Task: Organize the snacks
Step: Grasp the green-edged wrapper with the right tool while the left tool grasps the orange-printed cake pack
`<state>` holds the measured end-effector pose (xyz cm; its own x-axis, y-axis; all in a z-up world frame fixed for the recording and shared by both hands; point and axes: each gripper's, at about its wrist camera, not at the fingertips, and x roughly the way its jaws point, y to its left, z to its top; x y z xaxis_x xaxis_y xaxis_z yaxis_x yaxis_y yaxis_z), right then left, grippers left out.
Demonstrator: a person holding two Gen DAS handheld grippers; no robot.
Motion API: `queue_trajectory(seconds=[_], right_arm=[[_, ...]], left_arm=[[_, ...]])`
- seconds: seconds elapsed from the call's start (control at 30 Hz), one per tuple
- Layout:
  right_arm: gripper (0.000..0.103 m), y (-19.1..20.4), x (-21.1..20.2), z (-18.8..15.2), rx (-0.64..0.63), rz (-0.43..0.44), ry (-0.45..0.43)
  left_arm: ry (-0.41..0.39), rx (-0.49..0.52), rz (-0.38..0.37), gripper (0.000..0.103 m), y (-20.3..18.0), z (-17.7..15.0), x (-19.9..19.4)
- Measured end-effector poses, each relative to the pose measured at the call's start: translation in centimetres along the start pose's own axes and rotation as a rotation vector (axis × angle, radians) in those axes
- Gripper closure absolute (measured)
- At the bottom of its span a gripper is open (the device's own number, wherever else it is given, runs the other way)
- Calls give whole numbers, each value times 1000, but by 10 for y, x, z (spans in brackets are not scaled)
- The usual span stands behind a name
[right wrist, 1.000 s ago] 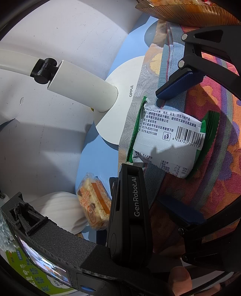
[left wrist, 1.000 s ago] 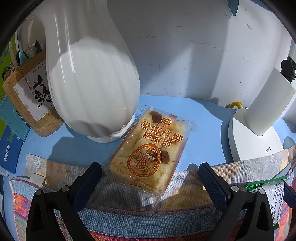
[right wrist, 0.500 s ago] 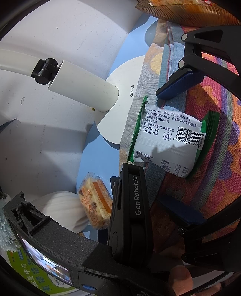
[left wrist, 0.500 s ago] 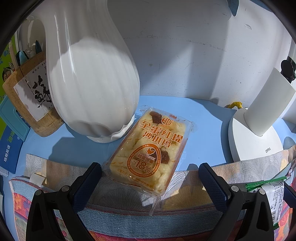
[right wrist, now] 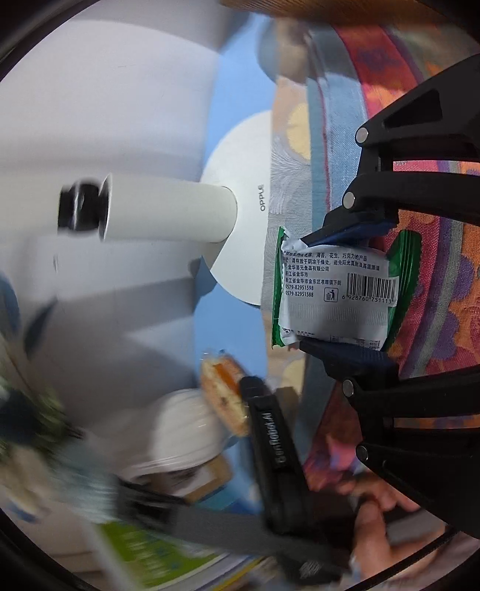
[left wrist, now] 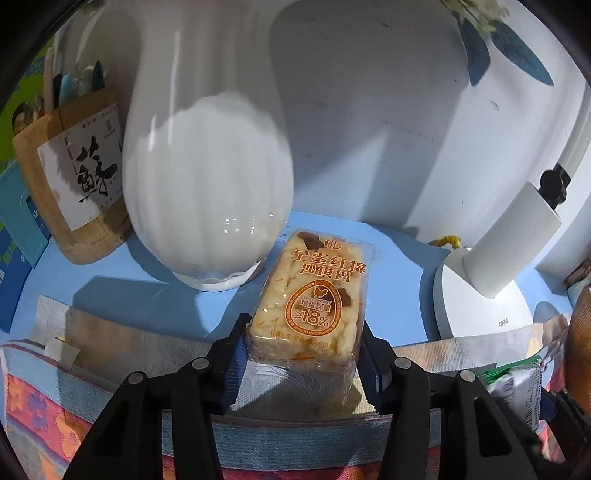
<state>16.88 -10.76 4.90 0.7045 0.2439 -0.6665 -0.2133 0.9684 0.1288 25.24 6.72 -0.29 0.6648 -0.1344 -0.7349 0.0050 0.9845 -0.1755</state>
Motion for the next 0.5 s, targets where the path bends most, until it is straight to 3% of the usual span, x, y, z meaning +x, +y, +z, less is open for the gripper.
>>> queue_trajectory(seconds=[0.2,0.5], right_arm=[[58,-22,-6,3,95,130,-52],[57,-23,-4,0,85,129,-58]], left_arm=[[-53,-16,-22,52,6,-2,-12],[-68,34,-6,53,-3,-5,-22]])
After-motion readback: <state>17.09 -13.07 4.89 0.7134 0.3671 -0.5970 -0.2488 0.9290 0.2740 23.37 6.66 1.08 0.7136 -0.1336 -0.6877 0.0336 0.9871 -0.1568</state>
